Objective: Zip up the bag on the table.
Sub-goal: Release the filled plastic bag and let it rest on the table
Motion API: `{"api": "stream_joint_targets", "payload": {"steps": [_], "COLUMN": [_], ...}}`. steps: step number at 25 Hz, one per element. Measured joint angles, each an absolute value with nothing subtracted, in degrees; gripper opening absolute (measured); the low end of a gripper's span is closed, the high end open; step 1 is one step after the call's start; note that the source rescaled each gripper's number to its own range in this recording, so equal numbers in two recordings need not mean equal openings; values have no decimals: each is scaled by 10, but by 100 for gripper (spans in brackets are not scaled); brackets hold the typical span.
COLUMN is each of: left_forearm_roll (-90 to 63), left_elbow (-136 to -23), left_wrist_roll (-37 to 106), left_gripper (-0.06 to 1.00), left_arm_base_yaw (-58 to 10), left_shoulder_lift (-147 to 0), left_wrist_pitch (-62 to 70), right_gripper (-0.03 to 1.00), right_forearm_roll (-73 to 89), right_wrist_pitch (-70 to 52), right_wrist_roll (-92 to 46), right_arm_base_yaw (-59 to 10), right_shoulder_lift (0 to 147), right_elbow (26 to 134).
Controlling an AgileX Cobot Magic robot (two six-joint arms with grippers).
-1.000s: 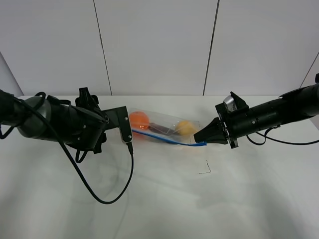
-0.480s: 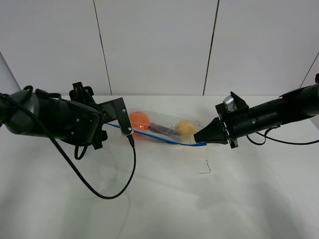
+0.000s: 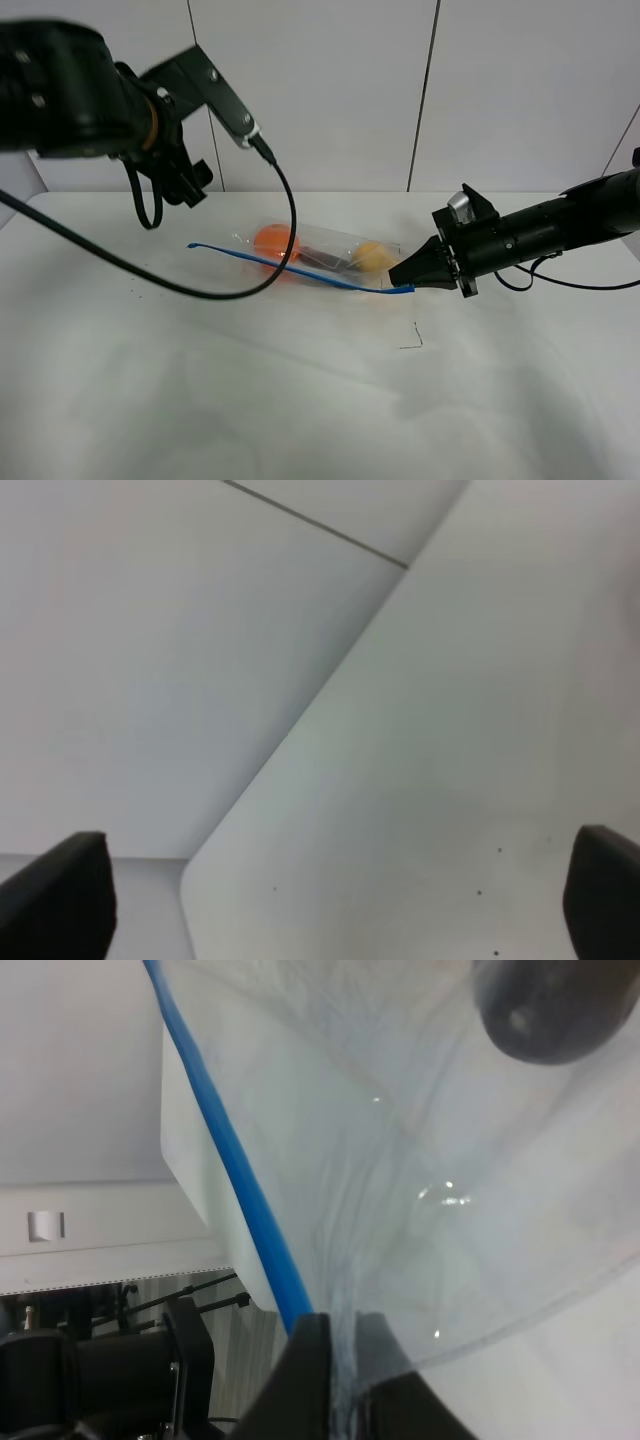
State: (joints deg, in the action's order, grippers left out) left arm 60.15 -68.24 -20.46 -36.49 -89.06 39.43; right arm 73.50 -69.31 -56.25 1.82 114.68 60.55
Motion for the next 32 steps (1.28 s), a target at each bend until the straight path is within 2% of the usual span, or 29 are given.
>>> {"api": "stream_joint_targets", "payload": {"steps": [4, 11, 21, 27, 32], "left_forearm_roll": [440, 234, 135, 128, 128], "left_elbow": [-788, -890, -895, -840, -747], "left_wrist_roll": [-117, -15, 0, 0, -10], "left_gripper": [100, 100, 100, 100, 100], "left_arm_base_yaw": [-320, -182, -43, -15, -12], "left_shoulder_lift": [-885, -883, -817, -708, -609], "left_wrist_pitch": [439, 539, 591, 576, 555], "right_gripper": [0, 0, 0, 0, 0], "right_forearm_roll": [736, 736, 736, 734, 733], "right_wrist_pitch": [-693, -693, -693, -693, -693], "right_wrist_roll": [-564, -566, -568, -573, -578], "right_arm_base_yaw": [18, 18, 18, 18, 18], "right_shoulder_lift": [1147, 1147, 1147, 1147, 1147], "right_elbow": [605, 605, 605, 605, 605]}}
